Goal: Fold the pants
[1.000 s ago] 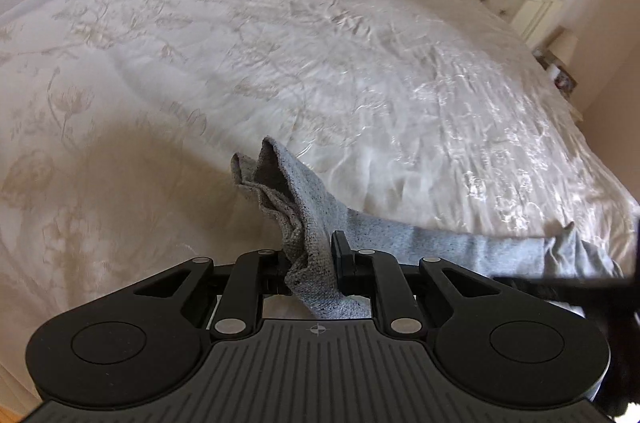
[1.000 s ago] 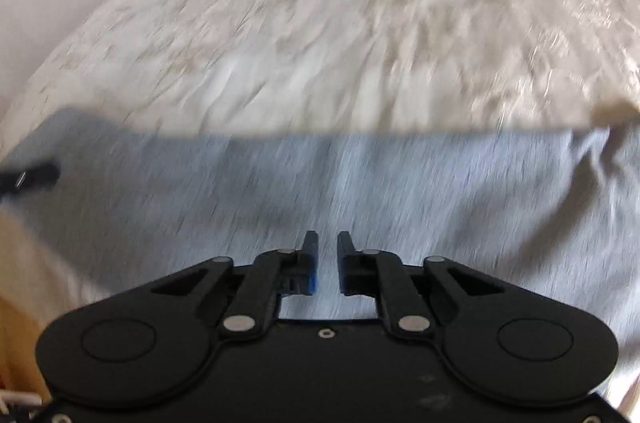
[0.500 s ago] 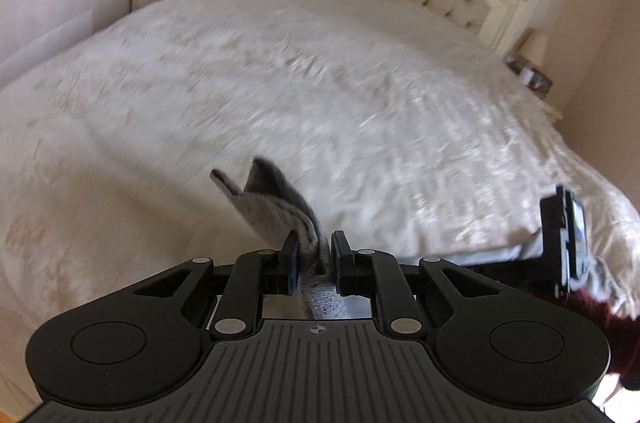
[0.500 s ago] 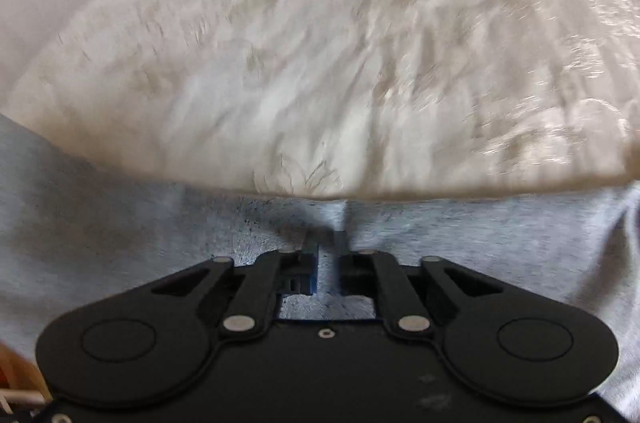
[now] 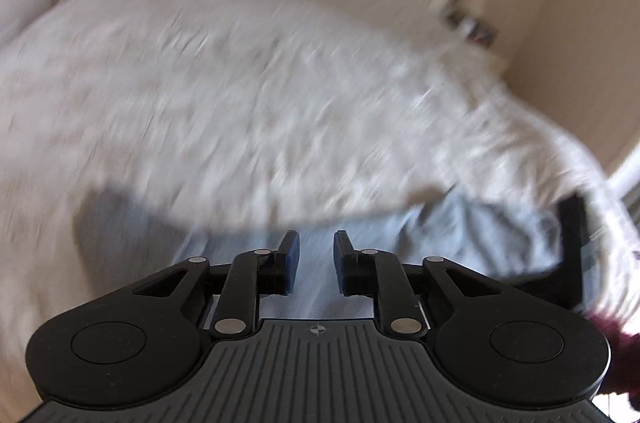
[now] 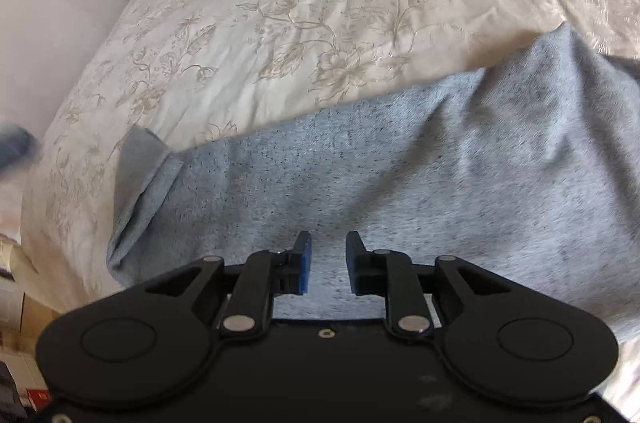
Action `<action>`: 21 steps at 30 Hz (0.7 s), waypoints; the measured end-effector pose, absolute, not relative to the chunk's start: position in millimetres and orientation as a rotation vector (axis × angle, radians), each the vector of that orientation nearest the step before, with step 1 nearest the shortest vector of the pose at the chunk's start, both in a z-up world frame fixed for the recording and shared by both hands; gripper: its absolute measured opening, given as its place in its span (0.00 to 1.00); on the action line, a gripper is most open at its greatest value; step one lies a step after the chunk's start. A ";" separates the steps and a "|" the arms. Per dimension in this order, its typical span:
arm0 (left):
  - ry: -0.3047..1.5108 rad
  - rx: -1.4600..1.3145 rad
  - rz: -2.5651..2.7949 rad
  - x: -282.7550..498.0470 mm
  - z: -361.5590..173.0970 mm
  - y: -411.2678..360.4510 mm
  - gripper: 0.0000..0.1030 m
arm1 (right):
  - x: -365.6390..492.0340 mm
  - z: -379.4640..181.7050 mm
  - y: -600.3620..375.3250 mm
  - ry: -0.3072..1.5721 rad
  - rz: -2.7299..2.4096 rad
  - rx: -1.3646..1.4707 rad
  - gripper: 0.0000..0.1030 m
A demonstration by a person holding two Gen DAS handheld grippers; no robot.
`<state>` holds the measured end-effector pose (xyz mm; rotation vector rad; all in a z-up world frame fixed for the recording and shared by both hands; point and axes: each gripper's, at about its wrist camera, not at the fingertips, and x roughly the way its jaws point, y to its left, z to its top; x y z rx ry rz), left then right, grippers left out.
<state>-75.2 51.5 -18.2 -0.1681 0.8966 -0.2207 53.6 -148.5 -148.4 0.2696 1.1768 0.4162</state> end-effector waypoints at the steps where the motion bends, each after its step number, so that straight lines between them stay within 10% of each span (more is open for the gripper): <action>1: 0.922 -0.176 -0.194 -75.7 -26.8 56.3 0.24 | 55.4 -147.3 -148.1 1.178 0.428 0.271 0.32; 21: 1.115 -0.232 0.074 -86.4 -71.2 207.9 0.44 | 121.3 -166.6 57.9 1.300 0.643 0.274 0.74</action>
